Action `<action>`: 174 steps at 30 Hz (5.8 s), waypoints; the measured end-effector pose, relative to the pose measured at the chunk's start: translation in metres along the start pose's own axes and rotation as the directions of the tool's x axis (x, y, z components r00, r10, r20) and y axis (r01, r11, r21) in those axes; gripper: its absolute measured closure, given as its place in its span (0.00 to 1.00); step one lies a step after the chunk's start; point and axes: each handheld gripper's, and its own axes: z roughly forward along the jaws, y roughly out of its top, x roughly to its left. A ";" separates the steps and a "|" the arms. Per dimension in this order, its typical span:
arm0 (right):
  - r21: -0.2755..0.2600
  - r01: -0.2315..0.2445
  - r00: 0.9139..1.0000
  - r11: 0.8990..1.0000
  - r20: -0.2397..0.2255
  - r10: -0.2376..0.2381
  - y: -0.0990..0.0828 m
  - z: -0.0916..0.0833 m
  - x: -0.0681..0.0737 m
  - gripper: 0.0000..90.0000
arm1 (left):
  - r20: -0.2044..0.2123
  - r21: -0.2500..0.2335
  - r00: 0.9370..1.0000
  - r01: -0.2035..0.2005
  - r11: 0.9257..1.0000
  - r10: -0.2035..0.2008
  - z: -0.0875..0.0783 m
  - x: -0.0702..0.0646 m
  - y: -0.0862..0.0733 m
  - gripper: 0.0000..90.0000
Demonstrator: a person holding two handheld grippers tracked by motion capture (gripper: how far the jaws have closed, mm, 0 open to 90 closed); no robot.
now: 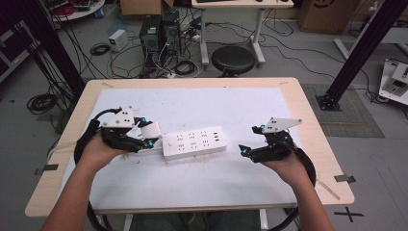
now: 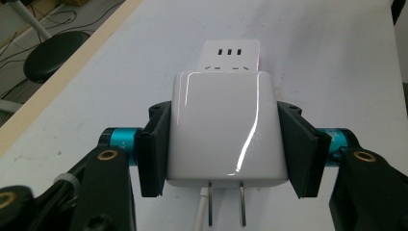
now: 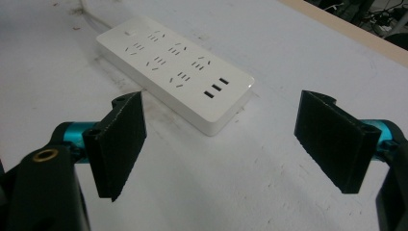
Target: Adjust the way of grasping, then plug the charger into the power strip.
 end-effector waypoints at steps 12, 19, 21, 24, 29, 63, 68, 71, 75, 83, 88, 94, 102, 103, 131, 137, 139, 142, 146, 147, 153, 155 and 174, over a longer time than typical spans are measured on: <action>0.003 -0.031 0.992 1.000 -0.118 0.031 0.008 0.020 0.024 0.21 | 0.078 -0.076 0.994 -0.067 0.995 0.073 0.038 -0.033 0.000 0.47; -0.005 -0.070 0.976 0.998 -0.206 0.068 0.009 0.037 0.037 0.21 | 0.083 -0.108 0.990 -0.102 0.989 0.111 0.055 -0.054 0.000 0.47; -0.014 -0.114 0.962 0.993 -0.251 0.107 0.010 0.044 0.040 0.21 | 0.072 -0.126 0.988 -0.130 0.984 0.139 0.061 -0.062 0.002 0.47; -0.023 -0.172 0.939 0.985 -0.307 0.157 0.008 0.052 0.040 0.21 | 0.048 -0.131 0.985 -0.160 0.978 0.167 0.066 -0.069 0.003 0.47; -0.031 -0.245 0.906 0.969 -0.363 0.217 0.005 0.061 0.039 0.21 | 0.010 -0.144 0.981 -0.190 0.971 0.193 0.073 -0.077 0.003 0.47; 0.002 -0.419 0.716 0.908 -0.615 0.331 -0.004 0.107 0.058 0.47 | -0.160 -0.189 0.934 -0.345 0.919 0.318 0.096 -0.115 0.005 0.47; 0.001 -0.423 0.708 0.906 -0.624 0.331 -0.005 0.108 0.059 0.61 | -0.164 -0.184 0.933 -0.349 0.919 0.322 0.097 -0.116 0.007 0.47; -0.003 -0.428 0.711 0.904 -0.619 0.334 -0.005 0.108 0.060 0.64 | -0.173 -0.175 0.927 -0.361 0.916 0.332 0.097 -0.116 0.007 0.47; 0.012 -0.436 0.704 0.900 -0.618 0.349 -0.005 0.108 0.059 0.67 | -0.161 -0.162 0.931 -0.352 0.922 0.327 0.099 -0.114 0.008 0.47; -0.006 -0.438 0.725 0.899 -0.593 0.349 -0.005 0.099 0.053 0.70 | -0.173 -0.142 0.942 -0.313 0.939 0.288 0.093 -0.108 0.008 0.26; -0.095 -0.411 0.800 0.907 -0.514 0.309 -0.004 0.074 0.038 0.70 | -0.195 -0.134 0.957 -0.242 0.961 0.214 0.071 -0.090 0.003 0.23; -0.176 -0.350 0.866 0.920 -0.434 0.247 0.000 0.049 0.028 0.70 | -0.216 -0.115 0.973 -0.106 0.988 0.079 0.046 -0.064 0.003 0.23; -0.185 -0.277 0.913 0.943 -0.356 0.199 0.005 0.032 0.021 0.70 | -0.239 -0.076 0.971 -0.028 0.997 0.009 0.019 -0.035 0.003 0.22; -0.187 -0.263 0.919 0.946 -0.346 0.187 0.006 0.031 0.020 0.70 | -0.240 -0.073 0.971 -0.017 0.997 -0.001 0.016 -0.032 0.003 0.22; -0.035 0.044 0.997 0.998 0.064 -0.042 0.042 0.049 0.028 0.70 | -0.204 -0.060 0.977 0.047 0.997 -0.059 0.017 -0.009 -0.014 0.22; 0.072 0.130 0.991 0.989 0.034 -0.133 0.060 0.055 0.027 0.70 | -0.205 -0.057 0.977 0.051 0.997 -0.062 0.012 -0.010 -0.019 0.22; 0.101 0.157 0.987 0.982 0.010 -0.158 0.067 0.059 0.026 0.70 | -0.210 -0.054 0.976 0.051 0.997 -0.061 0.009 -0.011 -0.021 0.22; 0.152 0.205 0.979 0.967 -0.031 -0.202 0.077 0.067 0.025 0.70 | -0.216 -0.048 0.975 0.049 0.998 -0.058 0.006 -0.012 -0.024 0.22; 0.216 0.257 0.966 0.942 -0.086 -0.244 0.089 0.080 0.021 0.70 | -0.215 -0.045 0.975 0.043 0.998 -0.051 0.003 -0.013 -0.025 0.22; 0.231 0.265 0.963 0.936 -0.105 -0.246 0.092 0.083 0.020 0.70 | -0.213 -0.047 0.976 0.047 0.998 -0.056 0.002 -0.013 -0.025 0.22; 0.303 0.331 0.939 0.894 -0.205 -0.278 0.102 0.105 0.012 0.70 | -0.211 -0.030 0.976 0.042 0.999 -0.047 0.001 -0.014 -0.028 0.22; 0.327 0.355 0.929 0.876 -0.230 -0.291 0.104 0.111 0.010 0.70 | -0.203 -0.034 0.978 0.047 0.998 -0.053 0.001 -0.016 -0.029 0.22; 0.342 0.601 0.776 0.722 -0.466 -0.426 0.109 0.164 -0.007 0.70 | -0.188 -0.017 0.980 0.059 0.998 -0.062 0.002 -0.025 -0.036 0.22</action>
